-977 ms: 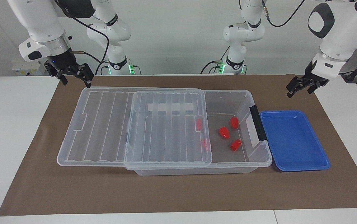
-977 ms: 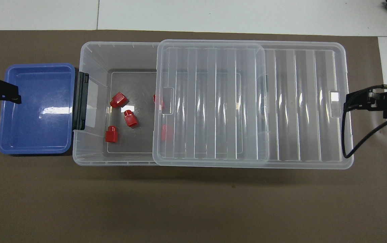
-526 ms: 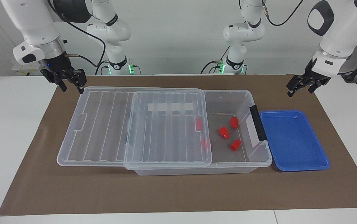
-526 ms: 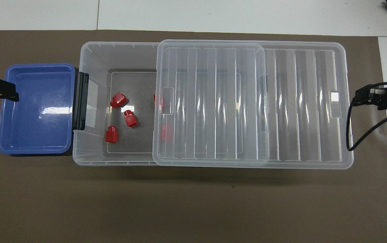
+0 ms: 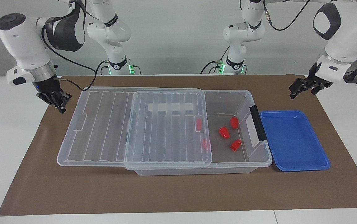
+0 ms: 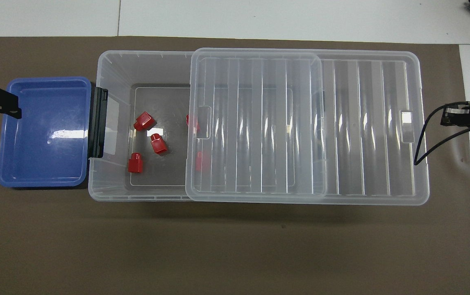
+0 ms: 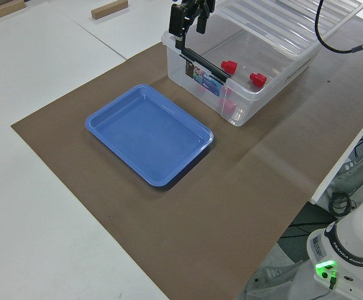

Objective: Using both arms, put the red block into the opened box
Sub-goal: 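Move the right gripper to the edge of the clear lid, then slide the clear lid with the right gripper toward the blue tray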

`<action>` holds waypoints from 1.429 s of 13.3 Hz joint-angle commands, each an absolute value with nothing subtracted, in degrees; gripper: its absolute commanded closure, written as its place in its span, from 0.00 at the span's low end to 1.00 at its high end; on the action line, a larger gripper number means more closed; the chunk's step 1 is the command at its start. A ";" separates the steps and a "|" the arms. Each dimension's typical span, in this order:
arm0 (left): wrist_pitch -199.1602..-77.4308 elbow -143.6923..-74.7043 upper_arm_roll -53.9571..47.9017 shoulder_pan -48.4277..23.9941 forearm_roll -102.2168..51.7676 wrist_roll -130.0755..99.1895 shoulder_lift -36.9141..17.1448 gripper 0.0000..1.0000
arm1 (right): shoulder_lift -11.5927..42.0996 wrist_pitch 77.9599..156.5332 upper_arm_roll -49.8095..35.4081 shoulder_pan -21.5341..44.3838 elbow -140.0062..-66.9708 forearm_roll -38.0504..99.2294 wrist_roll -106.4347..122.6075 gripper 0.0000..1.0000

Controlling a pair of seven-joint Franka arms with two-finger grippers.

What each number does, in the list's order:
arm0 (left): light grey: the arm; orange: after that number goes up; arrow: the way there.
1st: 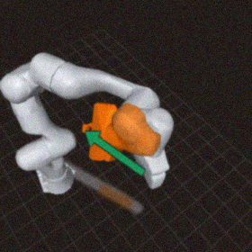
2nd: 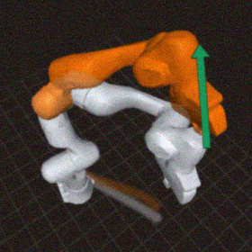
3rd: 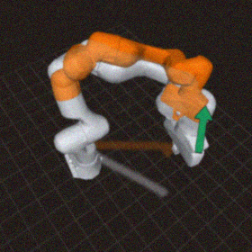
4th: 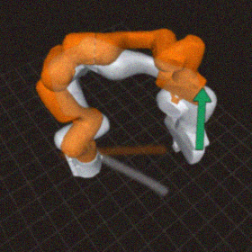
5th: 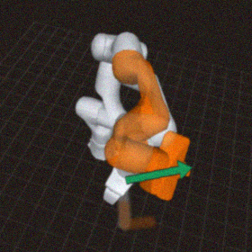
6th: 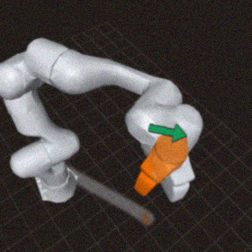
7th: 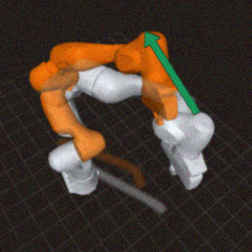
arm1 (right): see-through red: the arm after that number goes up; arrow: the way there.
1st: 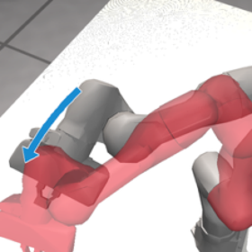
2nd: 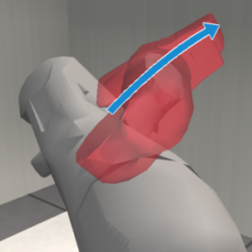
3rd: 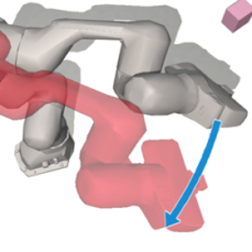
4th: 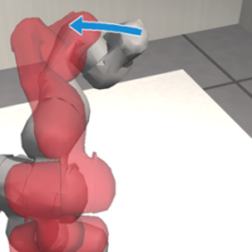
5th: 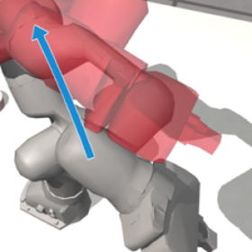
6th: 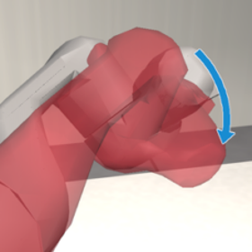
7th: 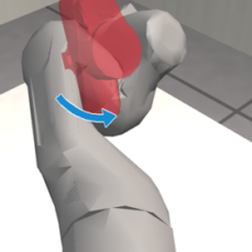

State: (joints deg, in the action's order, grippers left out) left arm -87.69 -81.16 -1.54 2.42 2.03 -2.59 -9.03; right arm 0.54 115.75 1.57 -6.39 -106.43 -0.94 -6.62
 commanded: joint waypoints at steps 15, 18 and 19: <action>-86.75 -89.82 -1.49 2.29 3.34 2.99 -0.35 0.00 | 2.55 121.73 0.97 -5.55 -111.18 0.00 1.23 1.00; -86.84 -89.82 -1.49 2.29 3.34 2.99 -0.35 0.00 | 2.55 121.73 0.70 -1.68 -111.09 0.35 1.06 1.00; -86.75 -89.82 -1.49 2.29 3.34 2.99 -0.35 0.00 | 2.46 121.73 0.70 -0.45 -111.09 0.35 1.05 1.00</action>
State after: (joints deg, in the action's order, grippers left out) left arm -85.79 -87.56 -1.55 2.26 2.11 2.27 -2.14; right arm 2.91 120.68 0.97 -1.83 -110.29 -0.90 -0.60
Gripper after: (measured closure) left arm 0.000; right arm 0.991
